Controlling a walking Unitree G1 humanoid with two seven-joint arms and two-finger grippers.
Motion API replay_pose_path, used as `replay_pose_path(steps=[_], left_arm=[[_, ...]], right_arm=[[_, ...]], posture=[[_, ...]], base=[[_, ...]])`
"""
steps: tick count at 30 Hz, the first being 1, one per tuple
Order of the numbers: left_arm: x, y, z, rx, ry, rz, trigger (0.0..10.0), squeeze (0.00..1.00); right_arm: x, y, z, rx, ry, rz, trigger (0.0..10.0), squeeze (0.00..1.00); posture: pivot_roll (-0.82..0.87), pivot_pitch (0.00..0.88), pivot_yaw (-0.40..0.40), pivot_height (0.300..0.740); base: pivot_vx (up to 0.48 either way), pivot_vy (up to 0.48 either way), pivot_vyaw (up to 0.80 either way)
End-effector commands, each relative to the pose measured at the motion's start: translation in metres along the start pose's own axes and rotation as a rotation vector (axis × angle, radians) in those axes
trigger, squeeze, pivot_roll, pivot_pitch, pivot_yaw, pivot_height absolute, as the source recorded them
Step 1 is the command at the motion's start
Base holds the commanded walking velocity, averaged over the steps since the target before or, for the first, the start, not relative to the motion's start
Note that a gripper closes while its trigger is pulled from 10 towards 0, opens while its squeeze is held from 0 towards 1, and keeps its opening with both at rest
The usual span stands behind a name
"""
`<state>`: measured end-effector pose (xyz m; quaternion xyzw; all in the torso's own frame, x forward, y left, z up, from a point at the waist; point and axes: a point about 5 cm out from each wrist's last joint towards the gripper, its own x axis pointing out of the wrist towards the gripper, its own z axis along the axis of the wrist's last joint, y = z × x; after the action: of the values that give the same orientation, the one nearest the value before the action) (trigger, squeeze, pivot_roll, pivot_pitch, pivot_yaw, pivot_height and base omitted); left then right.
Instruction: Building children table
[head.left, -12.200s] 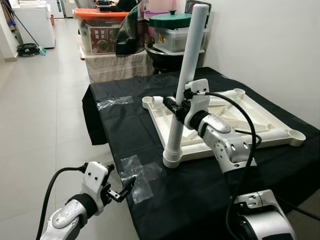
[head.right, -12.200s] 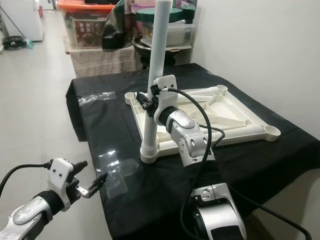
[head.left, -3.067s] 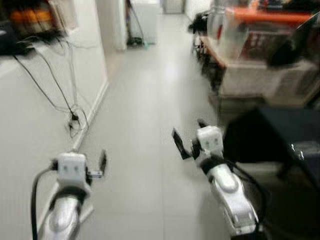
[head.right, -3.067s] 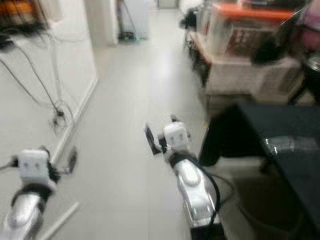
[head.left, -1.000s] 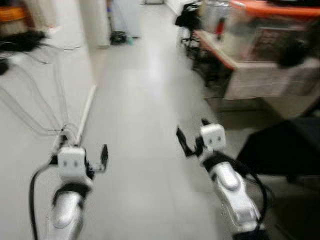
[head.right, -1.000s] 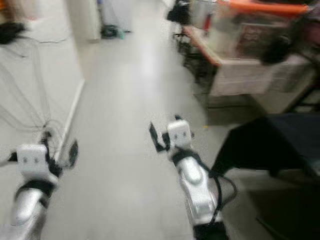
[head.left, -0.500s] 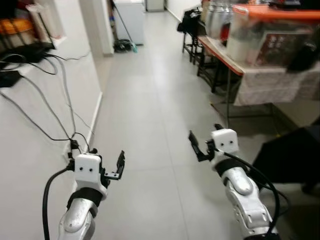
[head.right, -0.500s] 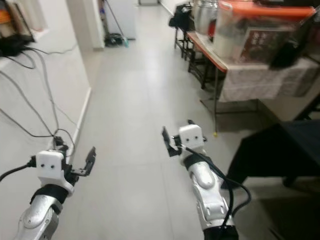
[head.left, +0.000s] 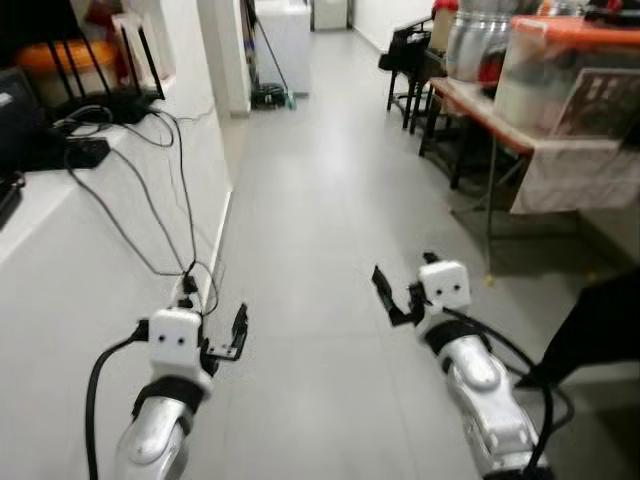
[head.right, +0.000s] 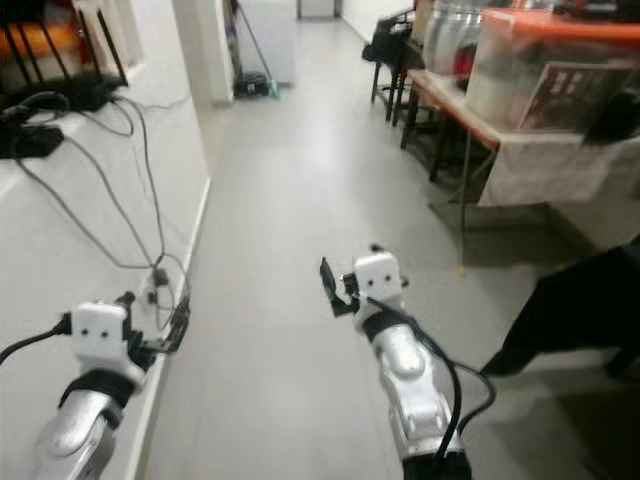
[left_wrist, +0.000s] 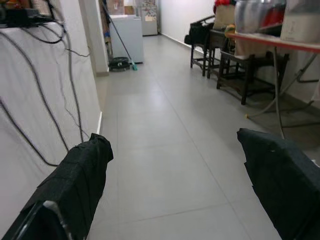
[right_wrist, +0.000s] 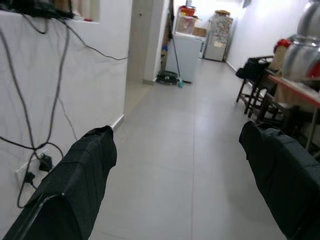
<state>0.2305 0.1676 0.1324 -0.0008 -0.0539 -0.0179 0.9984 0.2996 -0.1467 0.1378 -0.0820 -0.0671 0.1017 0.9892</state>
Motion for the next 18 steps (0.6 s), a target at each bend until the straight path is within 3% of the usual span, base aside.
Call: replay_pose_path(steps=[1,16,18], left_arm=[[0.0000,0.0009,-0.0022,0.004,0.011,0.002,10.0,0.00],[-0.0015,0.0011,-0.0078,0.014,0.049,0.000,10.0,0.00],[-0.0017,0.0014,-0.0080,0.013,0.051,0.001,10.0,0.00]], right_arm=[[0.0004,-0.0028,0.0019,0.006,-0.009,-0.008,10.0,0.00],[0.0012,0.0014,-0.0001,0.007,-0.002,0.014,10.0,0.00],[0.0008,0.0021,-0.0003,0.008,-0.001,0.016,10.0,0.00]], posture=[[0.04,0.000,-0.032,0.740],[0.04,0.000,-0.039,0.740],[0.04,0.000,-0.038,0.740]], base=[[0.000,0.000,0.00],[0.000,0.000,0.00],[0.000,0.307,0.00]])
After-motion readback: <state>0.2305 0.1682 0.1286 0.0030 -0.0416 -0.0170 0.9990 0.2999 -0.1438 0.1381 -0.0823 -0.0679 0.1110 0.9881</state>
